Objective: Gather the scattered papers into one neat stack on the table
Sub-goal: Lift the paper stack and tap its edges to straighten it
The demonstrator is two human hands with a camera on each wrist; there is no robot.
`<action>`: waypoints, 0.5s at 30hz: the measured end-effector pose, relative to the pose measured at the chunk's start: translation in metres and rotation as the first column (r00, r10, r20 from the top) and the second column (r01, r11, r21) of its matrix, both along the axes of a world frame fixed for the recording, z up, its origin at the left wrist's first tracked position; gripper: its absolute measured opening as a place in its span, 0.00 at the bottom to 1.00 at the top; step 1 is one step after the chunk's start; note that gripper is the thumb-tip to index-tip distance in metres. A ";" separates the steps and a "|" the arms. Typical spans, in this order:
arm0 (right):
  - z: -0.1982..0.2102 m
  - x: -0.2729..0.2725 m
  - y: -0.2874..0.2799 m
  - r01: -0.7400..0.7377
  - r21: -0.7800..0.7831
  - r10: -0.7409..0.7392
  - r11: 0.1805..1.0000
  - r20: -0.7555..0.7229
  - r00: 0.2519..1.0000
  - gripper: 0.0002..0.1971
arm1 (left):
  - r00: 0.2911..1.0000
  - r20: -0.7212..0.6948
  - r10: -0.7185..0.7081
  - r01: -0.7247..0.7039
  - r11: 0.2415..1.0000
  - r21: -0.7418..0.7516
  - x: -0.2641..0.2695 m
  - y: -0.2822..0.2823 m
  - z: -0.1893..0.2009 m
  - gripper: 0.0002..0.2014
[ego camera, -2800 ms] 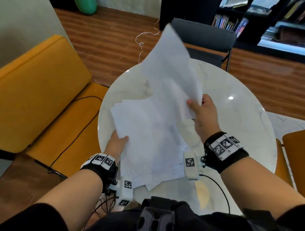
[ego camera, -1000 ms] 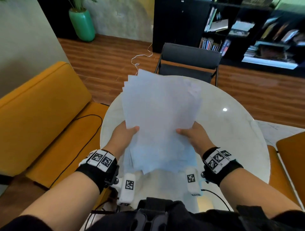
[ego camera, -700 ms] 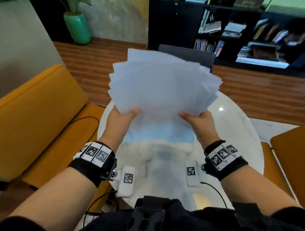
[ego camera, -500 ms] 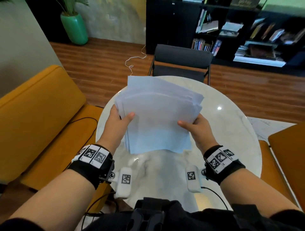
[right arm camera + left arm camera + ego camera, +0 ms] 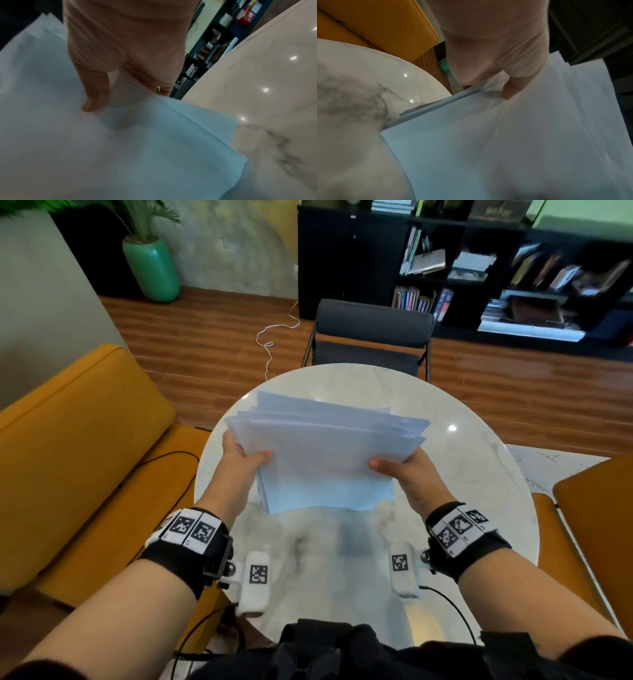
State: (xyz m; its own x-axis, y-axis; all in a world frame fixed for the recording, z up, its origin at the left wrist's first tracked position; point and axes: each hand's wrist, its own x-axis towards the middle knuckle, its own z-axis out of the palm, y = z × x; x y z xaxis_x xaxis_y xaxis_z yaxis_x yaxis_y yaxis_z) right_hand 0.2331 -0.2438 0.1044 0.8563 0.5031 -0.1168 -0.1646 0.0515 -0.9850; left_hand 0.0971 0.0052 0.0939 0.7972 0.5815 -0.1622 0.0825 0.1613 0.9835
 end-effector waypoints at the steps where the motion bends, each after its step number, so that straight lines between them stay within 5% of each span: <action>1: -0.002 -0.001 0.003 0.018 -0.024 -0.019 1.000 -0.012 1.000 0.25 | 1.000 -0.030 -0.007 0.007 1.000 0.022 0.003 -0.004 -0.001 0.31; 5: 0.000 -0.003 0.015 0.103 -0.071 -0.102 0.992 0.023 0.995 0.15 | 0.999 -0.037 0.002 0.002 0.994 0.111 0.016 -0.013 0.007 0.26; 15: 0.018 0.000 0.004 -0.026 0.007 0.026 1.000 0.005 1.000 0.25 | 0.987 0.155 -0.035 0.028 0.999 0.043 0.007 -0.006 0.014 0.32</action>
